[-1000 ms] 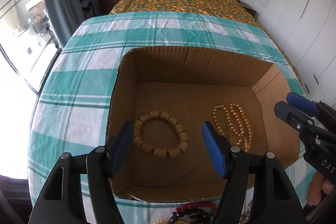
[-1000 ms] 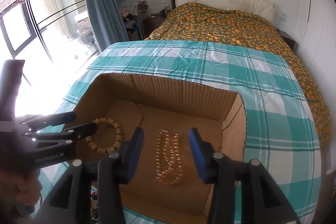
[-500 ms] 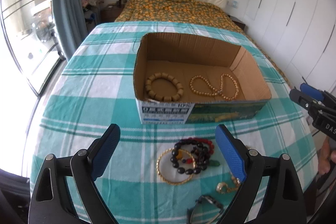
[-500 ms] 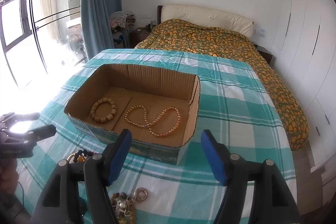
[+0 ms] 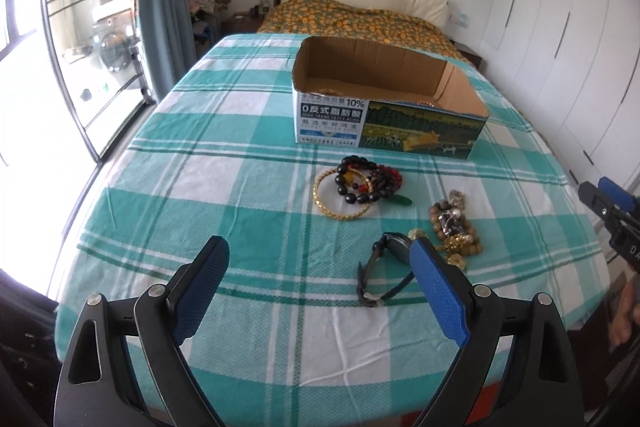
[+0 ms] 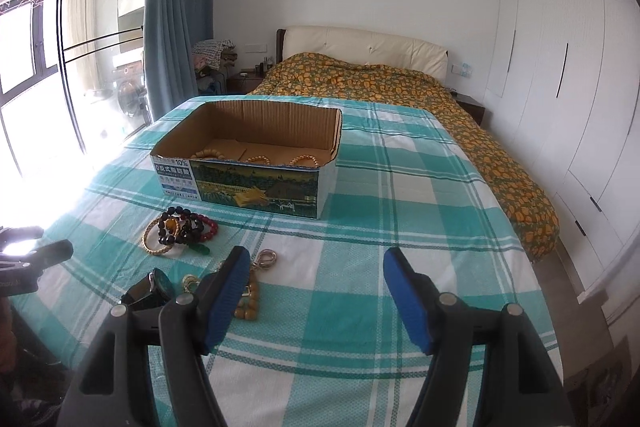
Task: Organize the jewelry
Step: 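Withdraw both tools from the box toward the black watch and gold chains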
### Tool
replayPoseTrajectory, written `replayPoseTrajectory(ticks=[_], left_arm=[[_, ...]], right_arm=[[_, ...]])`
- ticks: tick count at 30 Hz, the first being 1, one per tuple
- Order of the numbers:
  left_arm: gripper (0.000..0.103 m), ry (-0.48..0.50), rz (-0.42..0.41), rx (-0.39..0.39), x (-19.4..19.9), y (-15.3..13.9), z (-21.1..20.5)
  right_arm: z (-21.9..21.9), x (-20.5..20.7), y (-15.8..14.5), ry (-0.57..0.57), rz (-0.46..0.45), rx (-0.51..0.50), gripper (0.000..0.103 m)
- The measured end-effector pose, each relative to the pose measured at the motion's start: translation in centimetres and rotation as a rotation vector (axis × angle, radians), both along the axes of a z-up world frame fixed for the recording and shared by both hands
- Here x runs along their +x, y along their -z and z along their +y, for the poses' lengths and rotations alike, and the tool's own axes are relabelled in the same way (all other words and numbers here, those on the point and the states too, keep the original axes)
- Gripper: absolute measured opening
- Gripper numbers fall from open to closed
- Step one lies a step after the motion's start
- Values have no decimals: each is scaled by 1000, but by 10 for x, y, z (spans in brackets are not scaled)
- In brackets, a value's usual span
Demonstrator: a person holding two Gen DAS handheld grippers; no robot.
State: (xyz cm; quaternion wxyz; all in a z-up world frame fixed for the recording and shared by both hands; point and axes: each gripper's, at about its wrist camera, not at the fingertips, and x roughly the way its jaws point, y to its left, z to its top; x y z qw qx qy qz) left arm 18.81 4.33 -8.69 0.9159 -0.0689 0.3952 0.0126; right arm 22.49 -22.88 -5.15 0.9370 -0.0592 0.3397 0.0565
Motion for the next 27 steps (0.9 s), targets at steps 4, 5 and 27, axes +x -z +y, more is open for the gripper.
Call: replayPoseTrajectory(ticks=[4,5,27], left_arm=[[93,-46,-13,-21,-22,-8,7],[93,-57,-23,-27,-28,-10,11],[94,-29,-128,-46,-47,-28,11]], right_arm=[[-6,-20,-2,16,-22,-5,71],[-4,-24,-3,14,-27,-7,70],[1,-79,-28,20,-102,-3,71]])
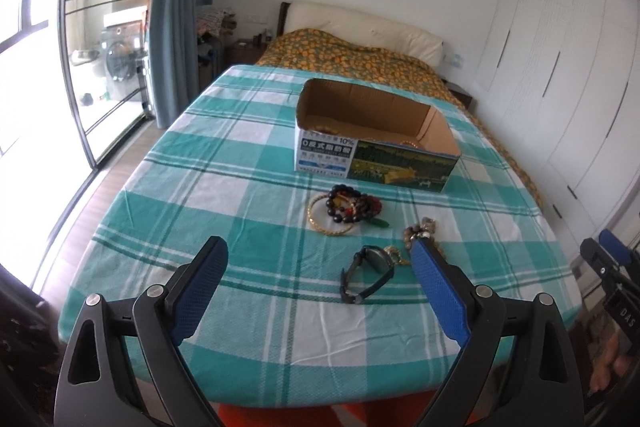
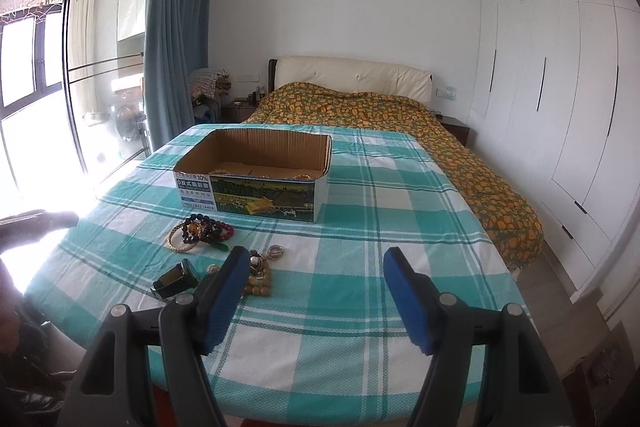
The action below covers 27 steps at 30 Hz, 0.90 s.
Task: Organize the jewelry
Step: 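Withdraw both tools from the box toward the black watch and gold chains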
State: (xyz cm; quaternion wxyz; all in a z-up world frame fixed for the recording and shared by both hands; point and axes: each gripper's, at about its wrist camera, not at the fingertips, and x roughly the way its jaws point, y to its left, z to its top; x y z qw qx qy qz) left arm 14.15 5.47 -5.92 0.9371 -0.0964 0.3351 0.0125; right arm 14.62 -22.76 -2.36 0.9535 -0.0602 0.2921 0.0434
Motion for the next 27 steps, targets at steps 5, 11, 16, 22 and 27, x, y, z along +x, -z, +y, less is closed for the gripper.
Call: replayPoseTrajectory(ticks=[5,11,16,22,27], left_arm=[[94,24,41,11,5,9,-3],[94,13,74,33,3,21,-2],[99,30,100,5,-4,30,4],[99,82,131,33,1,40,-4],[99,113,137,46,6,45,-13]], right_arm=[[1,-5,0,0,-20,16,71],[-4,-3,17,-20,-20,27,70],[-16,10,51,-1,103,86,71],[-22,14,68,11,163,152,71],[-19,15,72,0,188,165,71]])
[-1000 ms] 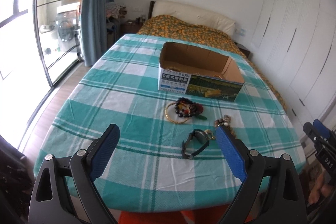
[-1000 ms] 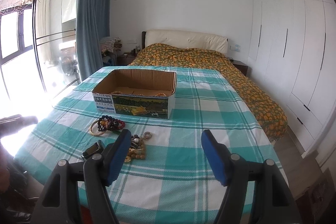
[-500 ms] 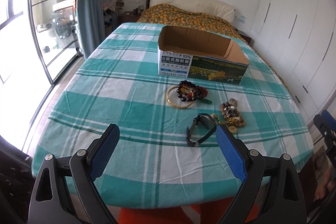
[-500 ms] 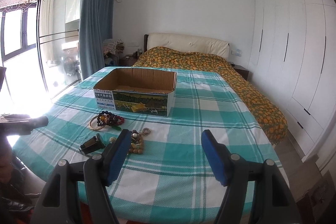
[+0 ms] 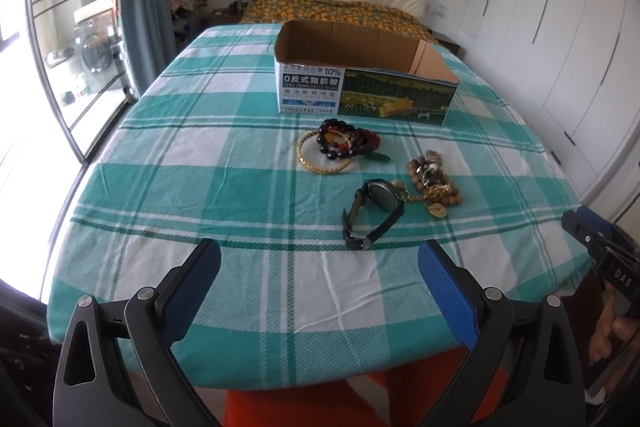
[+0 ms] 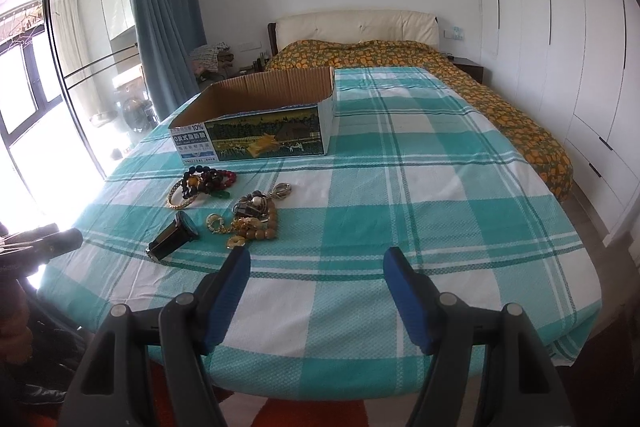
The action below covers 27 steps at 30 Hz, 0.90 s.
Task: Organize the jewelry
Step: 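Withdraw both tools from the box toward the black watch and gold chains, then grasp the black wristwatch with left tool while right tool grasps a gold chain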
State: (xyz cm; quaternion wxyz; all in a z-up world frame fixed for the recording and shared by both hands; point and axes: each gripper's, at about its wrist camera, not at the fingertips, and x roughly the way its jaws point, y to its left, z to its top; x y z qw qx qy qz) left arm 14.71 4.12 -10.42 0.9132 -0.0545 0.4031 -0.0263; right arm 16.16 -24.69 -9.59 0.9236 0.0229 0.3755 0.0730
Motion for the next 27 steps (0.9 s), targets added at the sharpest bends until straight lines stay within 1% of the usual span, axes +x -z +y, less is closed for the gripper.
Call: replayPoseTrajectory(ticks=[5,9,17,21,27], left_arm=[[99,-17,30,-46,14,7,4],[99,-20,33,-53,27,8,3],[99,-11,61,-32,48,18,-4],[99,-6,78,-16,52,24,-7],[99,-2,94,6,61,32,-12]], right_arm=[[6,2,6,-25,23,10,70],[6,6,11,-27,45,17,70],[5,17,17,-36,79,23,70],[13,21,18,-73,83,19,70],[28,33,23,-136,98,45,70]])
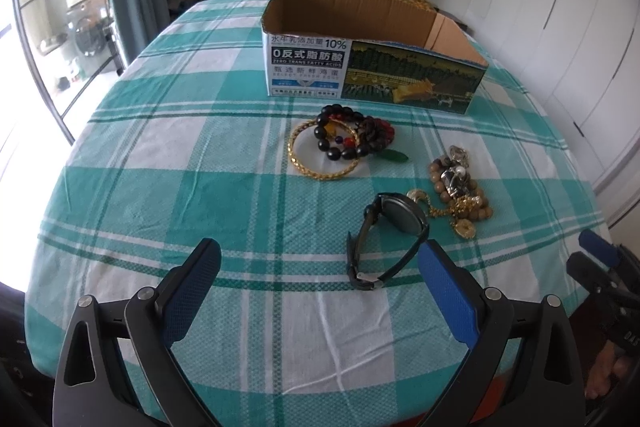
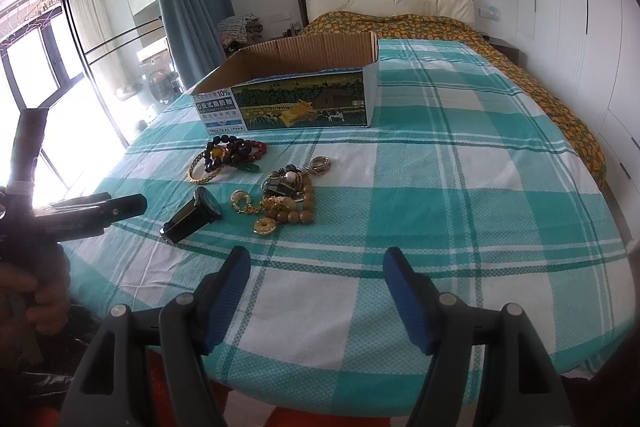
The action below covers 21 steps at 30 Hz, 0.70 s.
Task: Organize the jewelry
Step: 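Grasp the black wristwatch with left tool while right tool grasps a gold chain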
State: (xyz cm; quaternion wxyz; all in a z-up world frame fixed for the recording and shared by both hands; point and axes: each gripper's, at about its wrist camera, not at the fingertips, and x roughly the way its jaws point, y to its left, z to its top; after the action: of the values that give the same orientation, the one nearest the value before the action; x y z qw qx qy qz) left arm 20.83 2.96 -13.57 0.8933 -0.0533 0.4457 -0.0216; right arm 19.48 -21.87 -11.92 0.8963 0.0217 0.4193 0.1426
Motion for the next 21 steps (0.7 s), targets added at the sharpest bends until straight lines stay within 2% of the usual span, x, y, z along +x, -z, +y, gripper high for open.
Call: replayPoseTrajectory(ticks=[4,8,10,13,16,17,18,19,21], left_arm=[[99,11,16,20,8,9,-7],[99,27,35,63,16,22,-16],[99,35,46,72,20,28,-18],[91,40,74,86,24,35,-21],[85,50,102,72,25,43,-22],[81,53,113,67,25,45,-23],[78,58,123,65,26,48,-24],[76,57,112,85,24,47,-26],[64,76,103,97,24,47,-30]], right_arm=[[11,13,7,-55,18,40,64],[29,35,17,-149,7,21,38],[37,50,24,-197,7,7,37],[49,70,35,-264,5,-45,37],[56,86,51,-322,59,-63,37],[57,88,55,-331,72,-72,35],[58,89,57,-339,80,-85,26],[58,87,57,-344,77,-86,23],[56,86,55,-342,74,-73,19]])
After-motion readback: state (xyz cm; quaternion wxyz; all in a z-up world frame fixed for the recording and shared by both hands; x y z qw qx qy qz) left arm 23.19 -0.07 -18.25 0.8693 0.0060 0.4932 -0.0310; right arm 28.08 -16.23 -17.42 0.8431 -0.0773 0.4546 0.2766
